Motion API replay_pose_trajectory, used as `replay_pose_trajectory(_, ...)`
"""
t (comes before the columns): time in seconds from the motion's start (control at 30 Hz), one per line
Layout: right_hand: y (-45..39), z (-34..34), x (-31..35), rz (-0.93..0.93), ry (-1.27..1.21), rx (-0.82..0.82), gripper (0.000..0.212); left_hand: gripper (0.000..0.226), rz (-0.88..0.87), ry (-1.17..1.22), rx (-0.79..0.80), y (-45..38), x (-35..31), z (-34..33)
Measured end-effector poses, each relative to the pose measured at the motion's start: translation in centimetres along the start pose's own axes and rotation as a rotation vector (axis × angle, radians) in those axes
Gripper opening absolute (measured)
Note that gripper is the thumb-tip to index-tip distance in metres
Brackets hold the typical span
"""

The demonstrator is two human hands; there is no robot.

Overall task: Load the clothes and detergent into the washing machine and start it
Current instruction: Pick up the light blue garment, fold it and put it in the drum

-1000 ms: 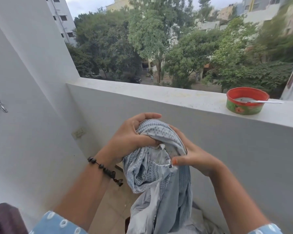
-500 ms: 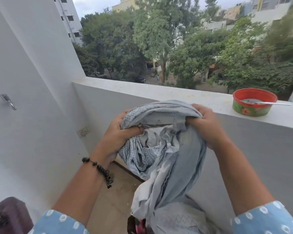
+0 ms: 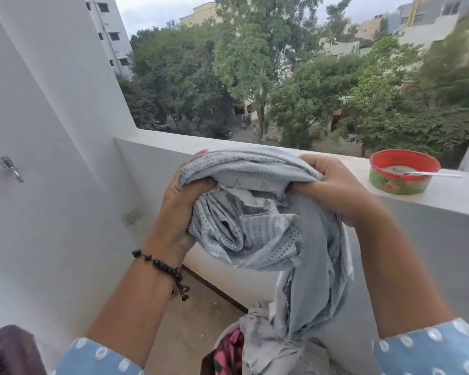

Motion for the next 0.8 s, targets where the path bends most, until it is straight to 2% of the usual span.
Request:
replay_pose_trajectory(0.07, 0.3, -0.6, -1.3, -0.033, -0.013, 0.048, 0.031, 0.060, 0.036, 0.077, -0.014, -0.5, 0.2, 0.2)
replay_pose_trajectory(0.17, 1.0, -1.2, -2.5, -0.095, -0.084, 0.181, 0.043, 0.085, 0.065, 0.148, -0.001, -1.1, 0.4, -0.1)
replay_pose_trajectory(0.3, 2.5, -2.8, -4.8, -0.171, -0.181, 0.385, 0.094, 0.093, 0.060, 0.265, -0.036, -1.8, 0.3, 0.1)
replay_pose_trajectory(0.37, 3.1, -3.8, -5.9, -0.177, -0.256, 0.458, 0.115, 0.079, 0.055, 0.256, -0.005, -1.9, 0.2, -0.1)
replay_pose_trajectory(0.47, 3.6, -5.4, -7.1, -0.213, -0.264, 0.512, 0.133, 0.029, 0.094, 0.275, -0.012, -1.6, 0.3, -0.5)
replay_pose_trajectory(0.5, 3.6, -5.9, -7.3, -0.228, -0.260, 0.509, 0.137, 0.022, 0.101, 0.301, -0.004, -1.3, 0.3, -1.0)
replay_pose_trajectory(0.6, 3.4, -7.8, -7.9, -0.233, -0.257, 0.436, 0.138, 0.025, 0.140, 0.399, 0.030, -0.7, 0.7, -2.3)
replay_pose_trajectory(0.7, 3.0, -9.0, -8.4, -0.225, -0.299, 0.270, 0.115, 0.034, 0.215, 0.432, 0.036, 0.1, 1.7, -3.4)
replay_pose_trajectory(0.8, 3.2, -9.3, -9.2, -0.219, -0.335, 0.162, 0.084, 0.031, 0.239, 0.419, 0.032, 0.9, 2.6, -3.8)
Point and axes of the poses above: each hand's wrist, its own y-axis away from the middle knuckle, its own z-axis out of the back of the hand, x = y × z, the point moved 5 cm from there along -y, towards the middle knuckle, and after that the axes turned 12 degrees about -y, right-handed, at the moved point
